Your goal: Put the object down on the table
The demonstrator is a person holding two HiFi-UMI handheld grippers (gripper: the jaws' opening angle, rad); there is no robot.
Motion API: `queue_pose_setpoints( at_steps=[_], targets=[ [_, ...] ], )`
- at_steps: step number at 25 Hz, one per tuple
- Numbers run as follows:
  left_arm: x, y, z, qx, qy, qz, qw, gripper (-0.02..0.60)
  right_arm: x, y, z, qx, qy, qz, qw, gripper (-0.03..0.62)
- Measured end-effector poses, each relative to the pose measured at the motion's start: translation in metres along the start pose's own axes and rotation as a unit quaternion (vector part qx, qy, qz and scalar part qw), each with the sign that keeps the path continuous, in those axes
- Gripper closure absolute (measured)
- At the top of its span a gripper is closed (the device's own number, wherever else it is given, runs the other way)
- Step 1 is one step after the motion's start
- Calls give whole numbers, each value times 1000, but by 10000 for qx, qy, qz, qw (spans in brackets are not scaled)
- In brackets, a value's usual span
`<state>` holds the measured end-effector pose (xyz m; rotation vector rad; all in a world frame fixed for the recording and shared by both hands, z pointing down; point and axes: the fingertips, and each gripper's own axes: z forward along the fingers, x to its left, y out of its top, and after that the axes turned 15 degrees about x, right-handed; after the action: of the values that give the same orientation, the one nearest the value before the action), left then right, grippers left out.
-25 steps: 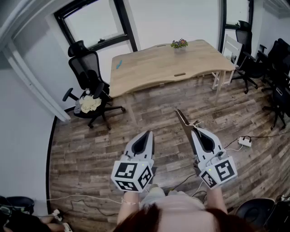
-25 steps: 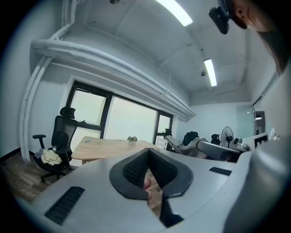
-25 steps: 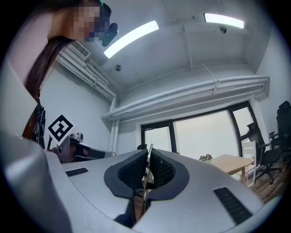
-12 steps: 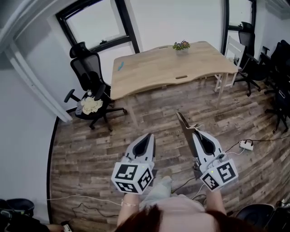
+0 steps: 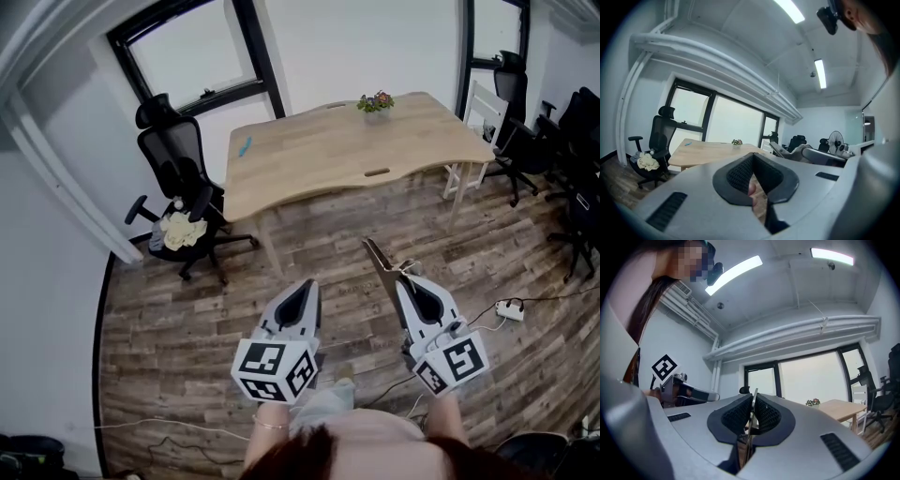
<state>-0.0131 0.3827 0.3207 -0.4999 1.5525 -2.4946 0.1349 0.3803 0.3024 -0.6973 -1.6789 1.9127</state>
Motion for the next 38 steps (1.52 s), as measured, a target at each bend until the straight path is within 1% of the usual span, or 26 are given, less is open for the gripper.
queue_pose_setpoints(
  at_steps=[6, 11, 19, 22, 29, 38],
  targets=[
    [27, 21, 30, -17, -75, 2, 10000, 580, -17, 3, 43, 57, -28, -56, 10000, 583],
    [49, 31, 50, -2, -103, -2, 9999, 580, -25, 6, 76, 105, -46, -140, 9998, 585],
    [89, 55, 80, -54, -157, 45, 9999, 580, -37, 12, 129, 139, -58, -94, 9998, 585],
    [102, 60, 92, -32, -273, 51, 9996, 580, -42, 12, 147, 120, -114, 6, 9999, 585],
    [120, 64, 114, 16, -446, -7, 9990, 580, -51, 10, 170, 158, -245, 68, 9996, 585],
    [119, 75, 139, 10, -676, 46, 9977, 580, -70, 13, 187, 120, -328, 115, 9993, 585]
  ],
)
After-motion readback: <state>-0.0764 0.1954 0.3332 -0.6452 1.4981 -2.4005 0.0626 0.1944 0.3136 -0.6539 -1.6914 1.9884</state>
